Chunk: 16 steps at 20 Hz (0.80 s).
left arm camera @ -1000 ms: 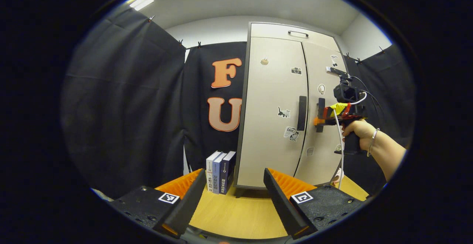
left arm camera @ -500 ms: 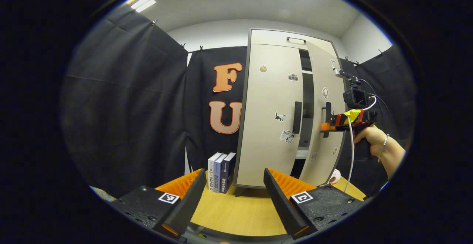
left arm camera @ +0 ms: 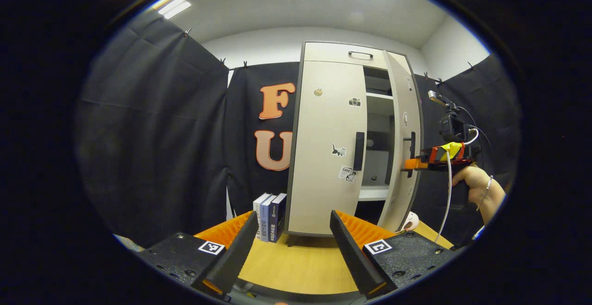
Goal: Open the right door of the double-door shoe cabinet with the right hand, and open the left door with the left hand.
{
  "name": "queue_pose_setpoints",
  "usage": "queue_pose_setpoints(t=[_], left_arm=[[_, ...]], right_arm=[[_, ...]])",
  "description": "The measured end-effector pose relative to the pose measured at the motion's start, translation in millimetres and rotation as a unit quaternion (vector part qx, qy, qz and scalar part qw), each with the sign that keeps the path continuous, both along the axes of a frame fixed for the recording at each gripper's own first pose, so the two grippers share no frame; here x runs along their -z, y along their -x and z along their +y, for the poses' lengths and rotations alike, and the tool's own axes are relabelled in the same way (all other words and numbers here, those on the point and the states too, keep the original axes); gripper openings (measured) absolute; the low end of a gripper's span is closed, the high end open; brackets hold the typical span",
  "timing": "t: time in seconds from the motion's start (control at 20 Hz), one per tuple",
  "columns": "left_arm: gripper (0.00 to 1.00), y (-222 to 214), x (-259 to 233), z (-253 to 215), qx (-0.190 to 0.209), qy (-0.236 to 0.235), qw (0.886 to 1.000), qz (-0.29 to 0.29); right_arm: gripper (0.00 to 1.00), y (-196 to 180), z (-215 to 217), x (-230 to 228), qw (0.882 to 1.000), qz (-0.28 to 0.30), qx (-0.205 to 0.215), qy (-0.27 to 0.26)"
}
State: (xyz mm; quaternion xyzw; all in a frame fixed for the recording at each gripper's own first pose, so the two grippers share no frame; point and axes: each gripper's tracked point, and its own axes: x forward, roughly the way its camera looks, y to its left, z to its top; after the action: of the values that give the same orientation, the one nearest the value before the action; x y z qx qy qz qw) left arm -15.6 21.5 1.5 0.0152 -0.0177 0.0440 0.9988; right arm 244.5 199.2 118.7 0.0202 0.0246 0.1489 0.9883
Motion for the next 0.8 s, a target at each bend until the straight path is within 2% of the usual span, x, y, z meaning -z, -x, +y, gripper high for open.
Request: queue_pose_setpoints(t=[0.2, 0.5, 0.8], left_arm=[[0.94, -0.8, -5.9, -10.3, 0.006, 0.007, 1.000, -0.003], [0.94, -10.8, -10.6, -28.5, 0.016, -0.007, 1.000, -0.004], [0.94, -18.6, -14.2, -50.1, 0.029, -0.013, 0.999, -0.009]], right_arm=[[0.08, 5.1, -10.4, 0.4, 1.000, -0.003, 0.005, -0.001], [0.08, 10.7, -29.6, -0.8, 1.000, -0.008, 0.013, 0.002], [0.08, 12.1, -54.2, -3.9, 0.999, -0.020, 0.040, 0.011]])
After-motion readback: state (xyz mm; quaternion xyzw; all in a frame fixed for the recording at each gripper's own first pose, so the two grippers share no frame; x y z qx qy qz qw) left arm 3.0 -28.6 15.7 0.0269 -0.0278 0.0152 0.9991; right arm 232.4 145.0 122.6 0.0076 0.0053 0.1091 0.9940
